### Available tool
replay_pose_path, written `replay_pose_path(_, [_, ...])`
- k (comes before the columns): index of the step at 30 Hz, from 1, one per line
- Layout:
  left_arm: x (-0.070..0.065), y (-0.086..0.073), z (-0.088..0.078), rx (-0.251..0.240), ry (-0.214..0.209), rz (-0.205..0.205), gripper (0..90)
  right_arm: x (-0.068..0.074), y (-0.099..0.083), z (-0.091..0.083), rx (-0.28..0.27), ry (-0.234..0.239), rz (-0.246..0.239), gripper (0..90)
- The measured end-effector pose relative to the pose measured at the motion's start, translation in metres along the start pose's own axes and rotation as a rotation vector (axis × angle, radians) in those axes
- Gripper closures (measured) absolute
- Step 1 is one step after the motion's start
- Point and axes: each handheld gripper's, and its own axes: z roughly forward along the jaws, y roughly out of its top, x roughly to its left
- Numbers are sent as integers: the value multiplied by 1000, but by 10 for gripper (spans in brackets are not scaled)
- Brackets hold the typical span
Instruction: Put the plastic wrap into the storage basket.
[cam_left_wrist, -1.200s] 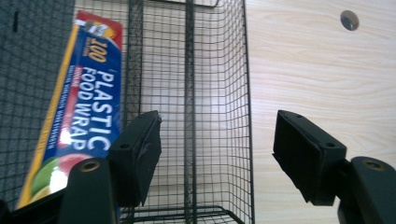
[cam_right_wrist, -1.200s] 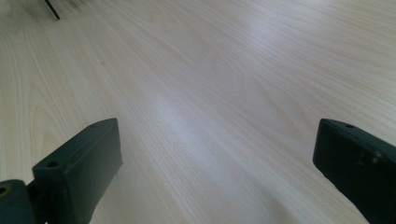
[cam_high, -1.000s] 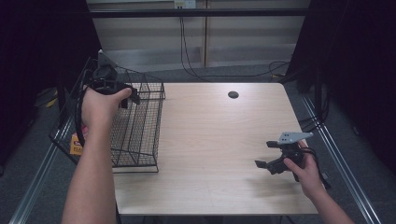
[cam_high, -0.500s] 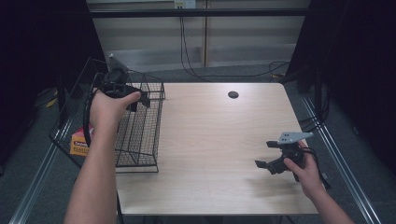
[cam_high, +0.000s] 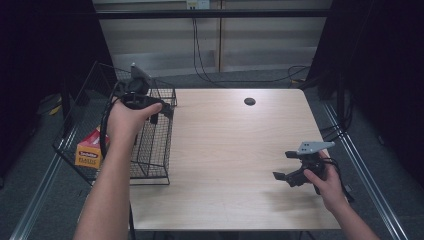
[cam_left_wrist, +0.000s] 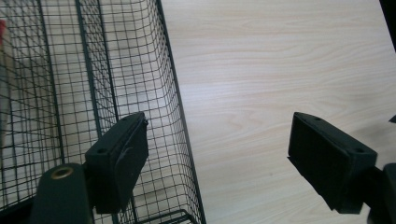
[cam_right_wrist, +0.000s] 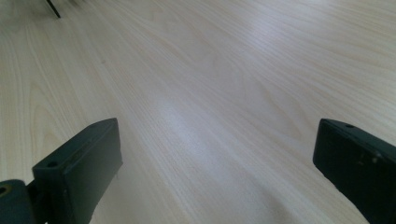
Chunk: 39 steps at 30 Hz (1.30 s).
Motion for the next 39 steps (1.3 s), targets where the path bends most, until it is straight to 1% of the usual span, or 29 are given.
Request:
replay_pose_path(2, [-3,0,2,5,-8,15,199,0,0,0,4,6,1,10])
replay_pose_path(5, [-6,0,4,2,-21,19,196,0,0,0,4,8,1,10])
replay_pose_path(6, [-8,-1,7,6,-22,30,195,0,0,0,5,8,1,10])
replay_pose_path(7, [-8,-1,7,6,-22,30,195,0,0,0,5,8,1,10])
replay_pose_path(8, [-10,-1,8,12,-33,32,195,0,0,0,5,9,2,10])
replay_pose_path(9, [-11,-2,9,12,-35,41,191,0,0,0,3,5,0,10])
replay_pose_path(10, [-14,-2,11,9,-44,43,191,0,0,0,4,5,0,10])
replay_pose_path(12, [-15,-3,13,5,-45,51,188,0,0,0,4,5,0,10])
replay_pose_path(13, [-17,-4,15,17,-55,59,188,0,0,0,3,7,-3,10])
replay_pose_path(15, [-19,-5,17,13,-60,62,187,1,0,0,6,10,0,10])
replay_pose_path(16, [-19,-5,17,13,-60,62,185,1,0,0,7,5,-1,10])
replay_pose_path(17, [-20,-6,19,12,-68,71,185,1,0,1,6,7,-2,10])
replay_pose_path(21, [-23,-9,22,13,-69,84,184,1,0,0,6,3,-1,10])
replay_pose_path(25, [-26,-12,27,14,-86,99,183,1,0,1,7,9,-4,10])
replay_pose_path(26, [-27,-14,29,16,-90,109,183,1,0,1,5,10,-3,10])
replay_pose_path(27, [-27,-14,29,16,-90,109,183,1,0,1,5,10,-3,10])
replay_pose_path(29, [-28,-16,31,13,-107,113,182,1,0,1,5,10,-4,10])
replay_pose_path(31, [-29,-17,33,13,-112,122,183,0,0,0,6,12,-4,10])
replay_pose_path(32, [-31,-19,36,12,-116,121,181,0,0,0,6,11,-5,10])
replay_pose_path(34, [-32,-20,37,10,-115,125,178,1,0,0,6,9,-3,10])
replay_pose_path(35, [-33,-21,38,17,-115,137,178,1,0,0,6,9,-3,10])
replay_pose_path(38, [-36,-23,41,14,-116,147,175,1,0,0,8,10,-4,10])
replay_pose_path(39, [-37,-24,42,21,-119,158,175,1,0,0,8,10,-4,10])
